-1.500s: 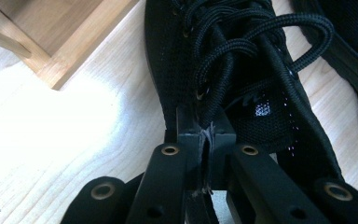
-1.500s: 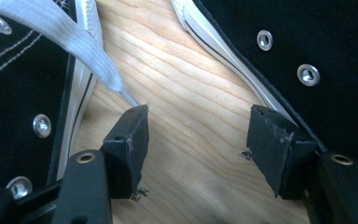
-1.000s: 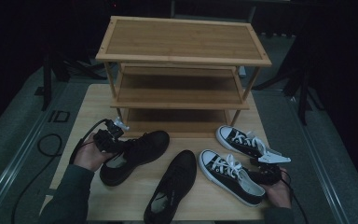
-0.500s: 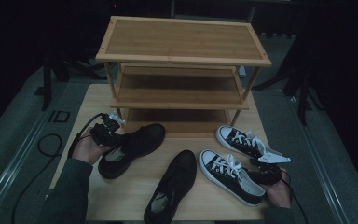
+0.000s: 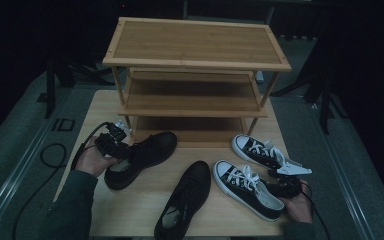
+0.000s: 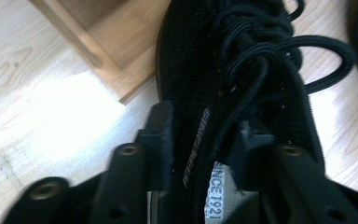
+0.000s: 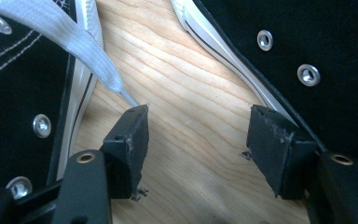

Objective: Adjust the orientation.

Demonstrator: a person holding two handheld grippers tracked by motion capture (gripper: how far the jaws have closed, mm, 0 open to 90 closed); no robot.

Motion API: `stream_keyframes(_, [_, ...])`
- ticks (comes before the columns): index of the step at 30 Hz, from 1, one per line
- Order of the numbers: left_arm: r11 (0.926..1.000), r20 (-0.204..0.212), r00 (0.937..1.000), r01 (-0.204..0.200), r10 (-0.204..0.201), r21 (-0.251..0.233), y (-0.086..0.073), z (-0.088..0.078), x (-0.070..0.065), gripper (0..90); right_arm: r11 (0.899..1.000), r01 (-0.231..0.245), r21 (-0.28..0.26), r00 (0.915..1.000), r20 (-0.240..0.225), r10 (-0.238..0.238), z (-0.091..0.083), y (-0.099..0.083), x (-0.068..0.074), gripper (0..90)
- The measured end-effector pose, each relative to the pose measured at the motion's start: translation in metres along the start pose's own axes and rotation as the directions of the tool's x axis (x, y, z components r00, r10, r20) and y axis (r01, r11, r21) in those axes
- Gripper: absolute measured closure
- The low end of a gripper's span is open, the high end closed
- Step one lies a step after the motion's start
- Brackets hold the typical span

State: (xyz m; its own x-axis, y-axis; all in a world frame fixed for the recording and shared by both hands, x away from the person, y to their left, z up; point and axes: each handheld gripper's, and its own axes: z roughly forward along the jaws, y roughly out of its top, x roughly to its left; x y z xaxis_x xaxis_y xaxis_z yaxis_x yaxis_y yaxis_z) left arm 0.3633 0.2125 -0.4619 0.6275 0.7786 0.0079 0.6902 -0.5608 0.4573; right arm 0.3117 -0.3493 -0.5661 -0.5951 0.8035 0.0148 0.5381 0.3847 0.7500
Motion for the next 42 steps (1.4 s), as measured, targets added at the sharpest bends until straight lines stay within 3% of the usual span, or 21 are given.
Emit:
stream_keyframes(5, [0.9998,-0.010,0.9999,0.006,-0.006,0.017,-0.001,0.000,-0.002,51.1,1.000,0.000,0.000,1.0000,0.000,0.000,0.000,0.000,0.000,38.4])
stream_keyframes(15, [0.9999,-0.025,0.9996,0.009,-0.009,-0.010,-0.004,-0.009,-0.005,46.8,1.000,0.000,0.000,1.0000,0.000,0.000,0.000,0.000,0.000,38.4])
stream_keyframes(30, [0.9984,-0.032,0.9994,-0.013,0.012,-0.054,-0.004,-0.031,-0.012,46.1,1.000,-0.001,0.000,1.0000,-0.001,0.001,0.000,0.000,0.000,38.4])
stream_keyframes(42, [0.9974,-0.023,0.9992,-0.033,0.032,-0.063,-0.003,-0.037,-0.016,46.3,1.000,0.000,0.000,1.0000,-0.001,0.000,0.000,0.000,0.000,38.4])
